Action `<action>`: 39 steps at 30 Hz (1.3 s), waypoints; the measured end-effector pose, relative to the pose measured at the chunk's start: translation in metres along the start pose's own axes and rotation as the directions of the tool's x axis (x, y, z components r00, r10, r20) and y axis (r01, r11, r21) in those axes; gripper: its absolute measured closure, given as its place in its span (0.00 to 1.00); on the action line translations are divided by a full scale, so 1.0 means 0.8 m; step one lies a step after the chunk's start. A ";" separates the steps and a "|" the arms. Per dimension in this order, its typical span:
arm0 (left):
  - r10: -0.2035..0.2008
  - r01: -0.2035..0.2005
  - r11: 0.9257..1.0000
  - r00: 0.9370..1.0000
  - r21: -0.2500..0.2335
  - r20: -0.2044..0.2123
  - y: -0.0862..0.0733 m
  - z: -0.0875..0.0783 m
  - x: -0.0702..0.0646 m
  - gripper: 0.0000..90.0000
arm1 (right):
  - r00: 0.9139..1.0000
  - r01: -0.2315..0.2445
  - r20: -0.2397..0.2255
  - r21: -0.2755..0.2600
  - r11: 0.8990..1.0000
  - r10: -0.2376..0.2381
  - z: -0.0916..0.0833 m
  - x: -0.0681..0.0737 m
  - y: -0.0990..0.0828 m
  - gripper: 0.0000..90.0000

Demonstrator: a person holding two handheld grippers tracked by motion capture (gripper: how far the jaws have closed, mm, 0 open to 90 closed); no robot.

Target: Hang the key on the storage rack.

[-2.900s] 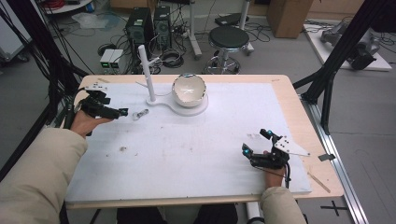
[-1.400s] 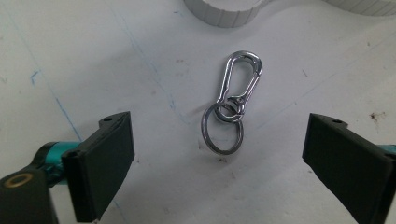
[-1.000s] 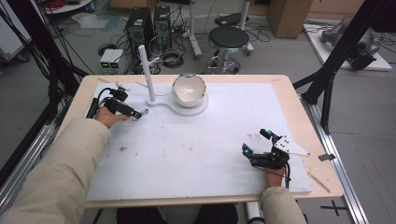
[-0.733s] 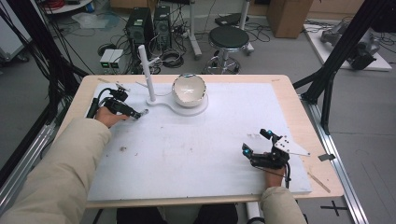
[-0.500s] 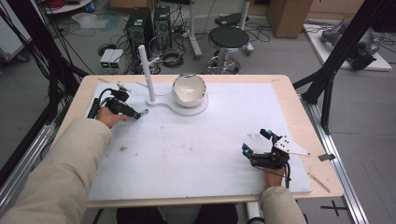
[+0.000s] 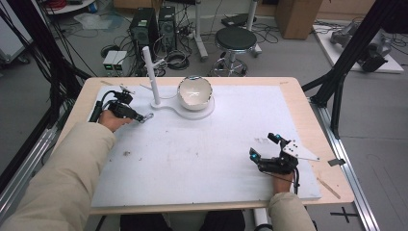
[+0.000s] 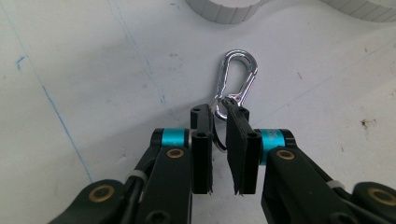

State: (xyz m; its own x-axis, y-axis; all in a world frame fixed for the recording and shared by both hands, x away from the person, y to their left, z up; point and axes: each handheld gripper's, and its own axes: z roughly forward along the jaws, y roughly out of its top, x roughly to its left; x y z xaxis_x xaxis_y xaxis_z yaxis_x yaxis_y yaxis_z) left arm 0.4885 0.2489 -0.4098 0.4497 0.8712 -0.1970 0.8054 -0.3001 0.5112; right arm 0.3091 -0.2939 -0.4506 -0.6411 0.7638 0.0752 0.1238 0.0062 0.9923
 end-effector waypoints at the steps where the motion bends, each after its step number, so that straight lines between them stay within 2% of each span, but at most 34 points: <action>1: 0.000 0.000 1.000 1.000 0.000 0.002 0.000 0.000 0.000 0.90 | 1.000 0.000 -0.001 0.000 1.000 0.000 0.000 0.000 0.000 0.01; 4: -0.003 0.003 1.000 1.000 0.000 0.007 0.000 -0.001 0.001 0.91 | 1.000 -0.001 0.000 0.000 1.000 0.001 0.000 0.000 0.000 0.01; 8: 0.016 -0.016 1.000 1.000 -0.003 0.013 -0.001 -0.002 0.000 0.94 | 1.000 -0.003 0.000 0.000 1.000 0.003 0.000 0.000 0.000 0.01; 15: 0.016 -0.016 1.000 1.000 0.002 0.021 -0.001 -0.004 -0.001 0.95 | 1.000 -0.001 0.000 0.000 1.000 0.001 0.000 0.000 0.000 0.01; 16: 0.025 -0.025 1.000 0.999 0.001 0.025 -0.001 -0.005 0.000 0.95 | 1.000 -0.001 0.000 0.000 1.000 0.001 0.000 0.000 0.000 0.01; 19: 0.018 -0.018 1.000 0.999 -0.002 0.034 0.000 -0.007 -0.001 0.97 | 1.000 -0.002 0.000 0.000 1.000 0.002 0.000 0.000 0.000 0.01; 24: 0.017 -0.017 1.000 1.000 0.009 0.016 -0.001 -0.008 -0.004 0.98 | 1.000 -0.001 0.000 0.000 1.000 0.001 0.000 0.000 0.000 0.01; 26: 0.028 -0.028 1.000 1.000 0.004 0.001 0.000 -0.009 -0.004 0.98 | 1.000 -0.001 0.000 0.000 1.000 0.001 0.000 0.000 0.000 0.01; 31: 0.048 -0.048 0.999 0.999 -0.010 0.022 -0.001 -0.014 -0.005 0.98 | 1.000 -0.001 0.000 0.000 1.000 0.001 0.000 0.000 0.000 0.01; 34: 0.054 -0.054 0.998 0.998 -0.019 0.020 -0.001 -0.017 -0.006 0.98 | 1.000 0.000 0.000 0.000 1.000 0.000 0.000 0.000 0.000 0.01; 36: 0.099 -0.099 0.995 0.995 -0.028 -0.005 -0.002 -0.018 -0.009 0.98 | 1.000 0.000 0.000 0.000 1.000 0.000 0.000 0.000 0.000 0.01; 39: 0.105 -0.104 0.993 0.994 -0.050 0.008 -0.001 -0.022 -0.009 0.98 | 1.000 -0.006 0.002 0.003 1.000 0.006 0.000 0.000 0.000 0.01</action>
State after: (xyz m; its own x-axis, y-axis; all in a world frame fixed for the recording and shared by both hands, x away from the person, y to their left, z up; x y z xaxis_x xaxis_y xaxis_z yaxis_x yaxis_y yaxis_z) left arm 0.4774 0.2497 -0.3941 0.5346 0.8319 -0.1489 0.7338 -0.3695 0.5700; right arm 0.3087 -0.2940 -0.4506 -0.6390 0.7649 0.0814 0.1302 0.0032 0.9915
